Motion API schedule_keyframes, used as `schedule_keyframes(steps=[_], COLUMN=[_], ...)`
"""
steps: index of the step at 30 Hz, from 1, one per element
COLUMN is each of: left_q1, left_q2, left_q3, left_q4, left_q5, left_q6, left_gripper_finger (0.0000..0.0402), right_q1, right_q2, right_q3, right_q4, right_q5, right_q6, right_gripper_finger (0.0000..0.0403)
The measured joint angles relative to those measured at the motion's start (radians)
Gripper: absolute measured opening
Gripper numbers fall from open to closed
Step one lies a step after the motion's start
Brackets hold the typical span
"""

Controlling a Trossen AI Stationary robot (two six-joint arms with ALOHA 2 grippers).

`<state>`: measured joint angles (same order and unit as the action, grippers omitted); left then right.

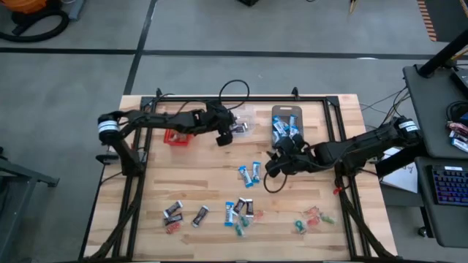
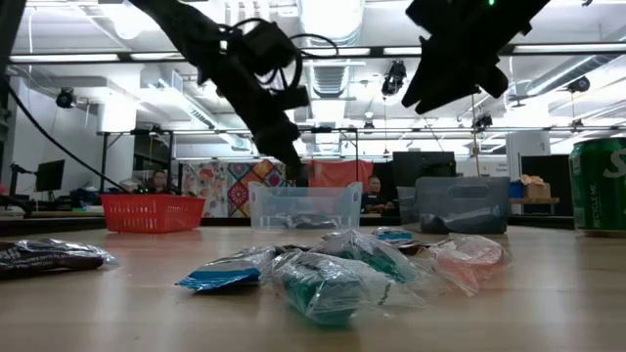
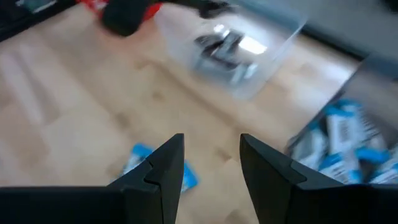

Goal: Sort candy
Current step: Put the black chocolate bar into the transparent bin, then put the orange candy into the red bin

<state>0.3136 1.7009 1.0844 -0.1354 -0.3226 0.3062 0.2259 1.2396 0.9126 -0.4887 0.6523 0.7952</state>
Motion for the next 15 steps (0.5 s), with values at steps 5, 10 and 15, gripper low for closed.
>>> schedule_keyframes(steps=[5,10,15], left_q1=[0.003,-0.011,-0.078], left_q2=[0.013,-0.028,-0.079], left_q3=[0.001,0.001,0.001], left_q4=[-0.002,-0.011,-0.023], left_q5=[0.000,0.000,0.034], left_q6=[0.008,-0.012,-0.061], left_gripper_finger=[0.0106,0.0123,0.0125], right_q1=[0.003,0.010,0.058], right_q2=[0.003,0.004,0.004], right_q3=[0.000,0.000,0.000], right_q4=[0.000,0.000,-0.003], right_q5=[-0.177,-0.385,-0.559], right_q6=[0.059,0.130,0.217], right_gripper_finger=[0.0146,0.0146,0.0146])
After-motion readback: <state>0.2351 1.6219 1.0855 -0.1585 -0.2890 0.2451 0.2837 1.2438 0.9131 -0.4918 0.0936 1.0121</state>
